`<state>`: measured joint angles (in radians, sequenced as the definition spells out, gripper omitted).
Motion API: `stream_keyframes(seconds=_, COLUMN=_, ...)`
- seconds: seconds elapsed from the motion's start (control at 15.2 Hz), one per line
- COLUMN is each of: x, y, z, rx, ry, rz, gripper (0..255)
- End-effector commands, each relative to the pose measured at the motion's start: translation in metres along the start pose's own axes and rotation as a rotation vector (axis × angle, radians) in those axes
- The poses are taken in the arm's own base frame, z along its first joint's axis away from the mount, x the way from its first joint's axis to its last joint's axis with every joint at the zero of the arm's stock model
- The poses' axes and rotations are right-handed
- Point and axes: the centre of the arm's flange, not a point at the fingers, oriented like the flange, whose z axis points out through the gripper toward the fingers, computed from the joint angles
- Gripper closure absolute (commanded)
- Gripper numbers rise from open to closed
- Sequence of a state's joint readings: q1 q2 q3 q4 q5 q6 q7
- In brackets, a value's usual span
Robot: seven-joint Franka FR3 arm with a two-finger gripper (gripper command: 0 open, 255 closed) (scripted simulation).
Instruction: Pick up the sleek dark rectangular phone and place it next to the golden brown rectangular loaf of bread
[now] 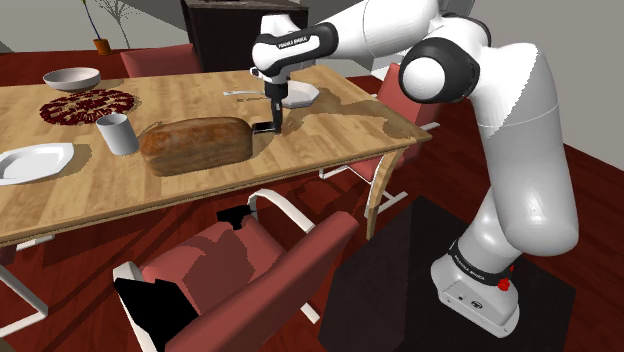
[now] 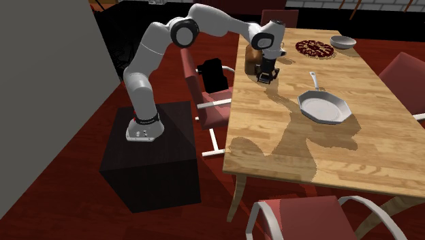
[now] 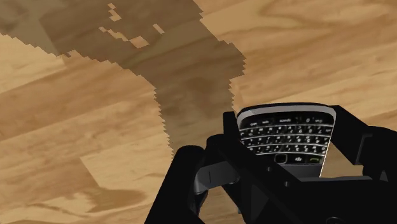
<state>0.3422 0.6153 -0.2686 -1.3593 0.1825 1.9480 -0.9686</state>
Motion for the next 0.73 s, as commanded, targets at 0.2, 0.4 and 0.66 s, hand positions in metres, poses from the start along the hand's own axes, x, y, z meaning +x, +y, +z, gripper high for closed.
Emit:
stream_keyframes(seconds=0.2, x=0.000, y=0.001, z=0.025, rx=-0.001, ry=0.000, rz=0.000, gripper=255)
stream_keyframes(seconds=0.4, x=0.000, y=0.001, z=0.025, rx=-0.001, ry=0.000, rz=0.000, gripper=255)
stream_keyframes(seconds=0.66, x=0.000, y=0.001, z=0.025, rx=-0.001, ry=0.000, rz=0.000, gripper=255)
